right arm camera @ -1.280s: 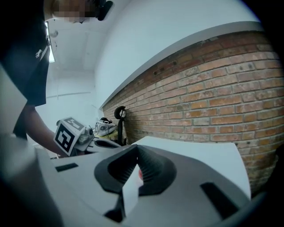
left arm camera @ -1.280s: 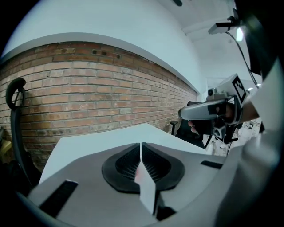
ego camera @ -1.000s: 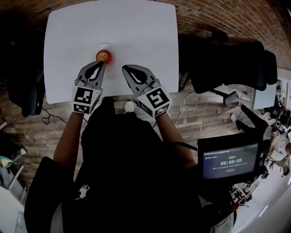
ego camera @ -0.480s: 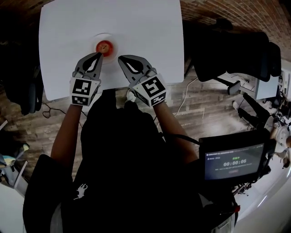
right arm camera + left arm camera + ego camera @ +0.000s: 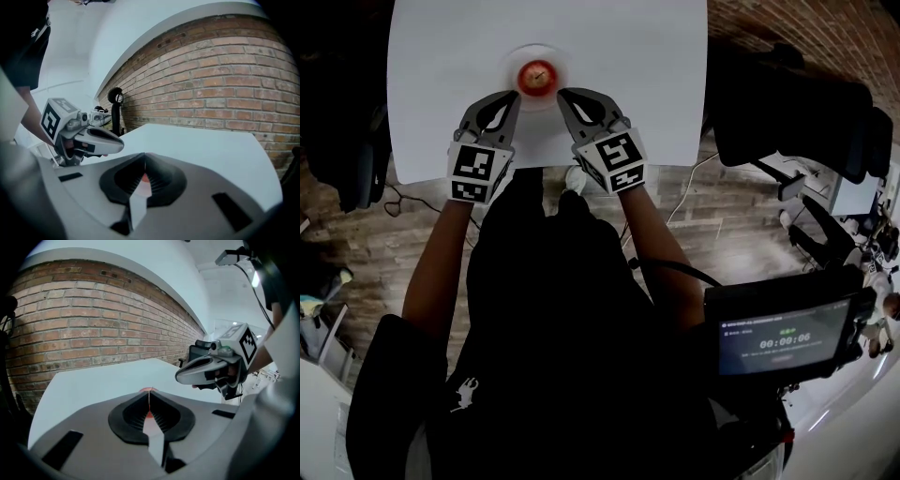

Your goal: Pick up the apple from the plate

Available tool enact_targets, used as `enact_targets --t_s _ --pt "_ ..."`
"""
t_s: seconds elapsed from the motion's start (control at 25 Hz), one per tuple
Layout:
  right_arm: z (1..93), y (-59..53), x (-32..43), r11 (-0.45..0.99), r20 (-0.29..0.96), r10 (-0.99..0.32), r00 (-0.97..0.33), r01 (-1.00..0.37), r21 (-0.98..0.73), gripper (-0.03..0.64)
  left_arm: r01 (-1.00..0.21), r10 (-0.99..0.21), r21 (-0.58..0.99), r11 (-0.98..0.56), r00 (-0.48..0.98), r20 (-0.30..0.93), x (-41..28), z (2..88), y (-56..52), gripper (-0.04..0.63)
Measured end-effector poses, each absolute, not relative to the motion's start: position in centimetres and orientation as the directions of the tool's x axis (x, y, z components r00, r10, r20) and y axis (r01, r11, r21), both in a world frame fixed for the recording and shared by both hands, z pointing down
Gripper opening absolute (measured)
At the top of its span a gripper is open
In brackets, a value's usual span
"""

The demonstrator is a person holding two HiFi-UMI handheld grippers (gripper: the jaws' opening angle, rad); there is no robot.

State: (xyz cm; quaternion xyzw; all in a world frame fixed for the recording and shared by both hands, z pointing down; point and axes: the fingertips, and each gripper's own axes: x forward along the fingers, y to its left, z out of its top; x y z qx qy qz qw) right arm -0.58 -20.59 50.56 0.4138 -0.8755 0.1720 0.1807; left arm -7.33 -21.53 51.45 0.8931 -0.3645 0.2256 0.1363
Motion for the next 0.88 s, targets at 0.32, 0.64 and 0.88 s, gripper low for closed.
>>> enact_targets --t_s 0.32,0.64,0.88 --pt "52.1 -21.3 -1.4 0.597 0.488 -0.647 -0.585 -0.788 -0.153 0.005 -0.706 -0.576 0.088 -0.703 0.638 0.511 -8.1 52.2 -21.6 0.008" --pt "53.0 -21.2 -1.3 0.588 0.504 -0.651 -0.568 -0.797 -0.139 0.006 -0.699 -0.571 0.091 -0.709 0.646 0.506 -8.0 52.2 -21.5 0.008" --pt "54.1 -21.2 -1.3 0.573 0.522 -0.66 -0.54 -0.811 -0.114 0.062 -0.725 -0.591 0.089 -0.683 0.62 0.517 -9.9 52.7 -21.1 0.008"
